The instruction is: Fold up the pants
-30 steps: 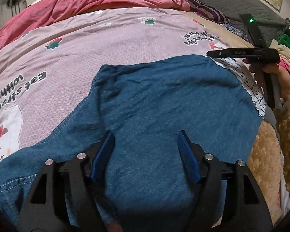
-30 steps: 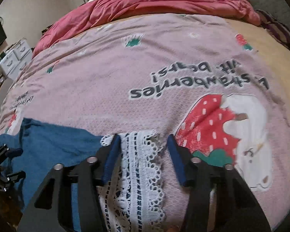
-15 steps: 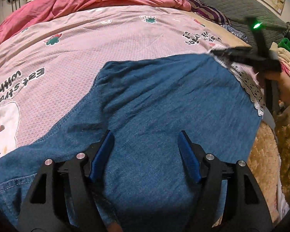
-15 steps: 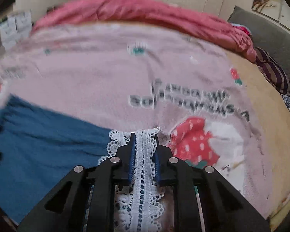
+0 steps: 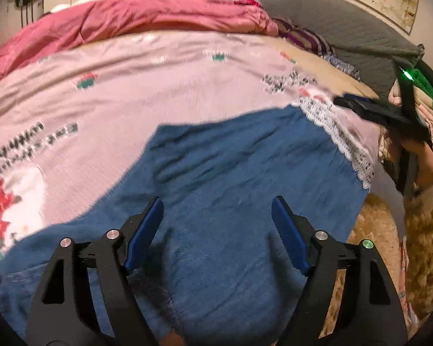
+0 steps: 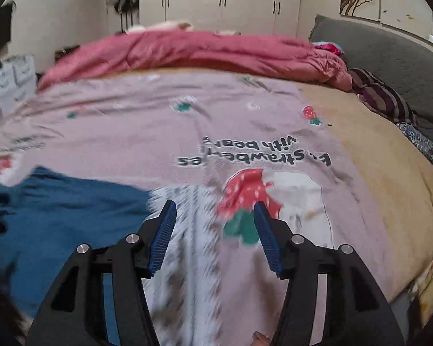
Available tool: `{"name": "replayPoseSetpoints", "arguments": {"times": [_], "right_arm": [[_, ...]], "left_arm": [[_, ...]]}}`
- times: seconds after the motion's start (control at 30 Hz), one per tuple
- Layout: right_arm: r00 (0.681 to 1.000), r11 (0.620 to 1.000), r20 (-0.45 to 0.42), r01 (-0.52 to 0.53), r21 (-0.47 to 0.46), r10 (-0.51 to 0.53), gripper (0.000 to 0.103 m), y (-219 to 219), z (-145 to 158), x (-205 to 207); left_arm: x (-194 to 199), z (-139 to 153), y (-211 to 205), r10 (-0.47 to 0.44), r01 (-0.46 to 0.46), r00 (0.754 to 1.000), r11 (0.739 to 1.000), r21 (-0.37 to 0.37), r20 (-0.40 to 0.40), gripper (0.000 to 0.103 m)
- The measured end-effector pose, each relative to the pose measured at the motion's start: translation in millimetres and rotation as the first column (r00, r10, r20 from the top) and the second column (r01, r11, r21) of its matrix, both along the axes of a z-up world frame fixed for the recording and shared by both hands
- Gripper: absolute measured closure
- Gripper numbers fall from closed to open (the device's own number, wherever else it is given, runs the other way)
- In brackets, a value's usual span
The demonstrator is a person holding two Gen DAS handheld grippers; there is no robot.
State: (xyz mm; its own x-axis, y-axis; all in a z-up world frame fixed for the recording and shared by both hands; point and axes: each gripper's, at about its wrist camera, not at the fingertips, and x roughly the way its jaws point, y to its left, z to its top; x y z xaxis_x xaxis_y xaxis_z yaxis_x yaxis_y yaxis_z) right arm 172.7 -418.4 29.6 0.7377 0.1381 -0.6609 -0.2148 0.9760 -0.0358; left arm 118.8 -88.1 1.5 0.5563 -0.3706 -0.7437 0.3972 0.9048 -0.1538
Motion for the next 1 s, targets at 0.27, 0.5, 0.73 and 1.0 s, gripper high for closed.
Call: {"name": "replayPoseSetpoints", "arguments": {"times": [0.27,0.5,0.73,1.0], "right_arm": [[0.987,0.989,-0.067,-0.146,-0.012,0.145,0.046,45,-21,-74],[0.979,0.987,-0.193,-0.09,-0.135,0.063,0.047,37,-57,-84],[0.979,0.985,-0.2,-0.062,-0.159,0.029,0.047,35,-64,-93],[0.981,0.988,-0.194,-0.029,-0.153,-0.001,0.038,36,-59,-94]], "left_arm": [[-20,-6,31,0.127,-0.127,0.991,0.992,0.014,-0.044,0.024],[-53,-22,79,0.25,-0.247,0.966,0.968,0.052,-0.069,0.015],[-68,-28,98,0.252,-0.248,0.967,0.965,0.087,-0.037,0.016],[-72,-23,92,0.235,-0.233,0.972,0.966,0.109,-0.014,0.016]]}}
